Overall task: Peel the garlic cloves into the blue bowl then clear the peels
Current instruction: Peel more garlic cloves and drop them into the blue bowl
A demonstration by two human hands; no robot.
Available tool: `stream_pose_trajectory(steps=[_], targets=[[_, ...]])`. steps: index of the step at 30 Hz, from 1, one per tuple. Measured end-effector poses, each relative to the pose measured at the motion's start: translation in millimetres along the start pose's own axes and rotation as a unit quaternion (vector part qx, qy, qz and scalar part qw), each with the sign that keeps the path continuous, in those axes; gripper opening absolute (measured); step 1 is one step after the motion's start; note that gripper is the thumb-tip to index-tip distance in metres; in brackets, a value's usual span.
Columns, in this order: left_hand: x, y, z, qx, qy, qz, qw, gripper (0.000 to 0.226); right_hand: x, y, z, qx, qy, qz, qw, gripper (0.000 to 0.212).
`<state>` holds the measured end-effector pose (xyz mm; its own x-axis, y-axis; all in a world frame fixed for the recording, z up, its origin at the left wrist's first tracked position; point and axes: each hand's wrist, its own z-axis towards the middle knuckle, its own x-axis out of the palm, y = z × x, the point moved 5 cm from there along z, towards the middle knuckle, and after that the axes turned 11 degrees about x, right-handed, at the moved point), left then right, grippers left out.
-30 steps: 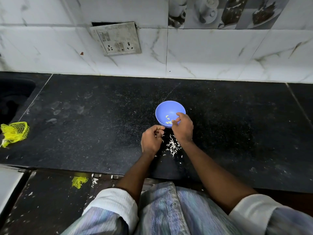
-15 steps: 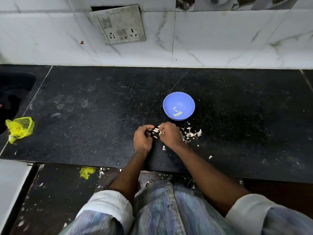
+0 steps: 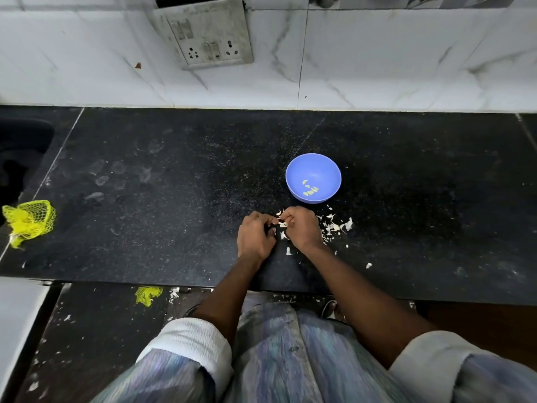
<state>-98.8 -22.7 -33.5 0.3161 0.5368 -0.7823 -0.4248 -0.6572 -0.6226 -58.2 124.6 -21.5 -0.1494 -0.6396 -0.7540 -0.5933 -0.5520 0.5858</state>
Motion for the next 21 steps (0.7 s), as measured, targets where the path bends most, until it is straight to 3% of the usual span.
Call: stream_pose_trajectory(steps=[6, 9, 16, 21], targets=[[-2.7, -4.7, 4.2, -0.014, -0.037, -0.029, 0.999, 0.032, -8.4, -7.9, -4.9, -0.007, -0.009, 0.037, 0.999, 0.038], [-8.0, -14.5, 6.6, -0.002, -0.052, -0.051, 0.997, 0.031, -15.9, -4.0, -6.0, -0.017, -0.009, 0.114, 0.993, 0.033], [-0.1, -30.9, 6.4, -0.004, -0.048, -0.107, 0.993, 0.019, -17.4, -16.5, -8.2, 0.095, 0.057, 0.361, 0.926, 0.026], [2.7, -49.0, 4.5, 0.009, -0.075, -0.118, 0.99, 0.001, -33.7, -33.3, -13.6, 0.106, 0.071, 0.406, 0.905, 0.023]])
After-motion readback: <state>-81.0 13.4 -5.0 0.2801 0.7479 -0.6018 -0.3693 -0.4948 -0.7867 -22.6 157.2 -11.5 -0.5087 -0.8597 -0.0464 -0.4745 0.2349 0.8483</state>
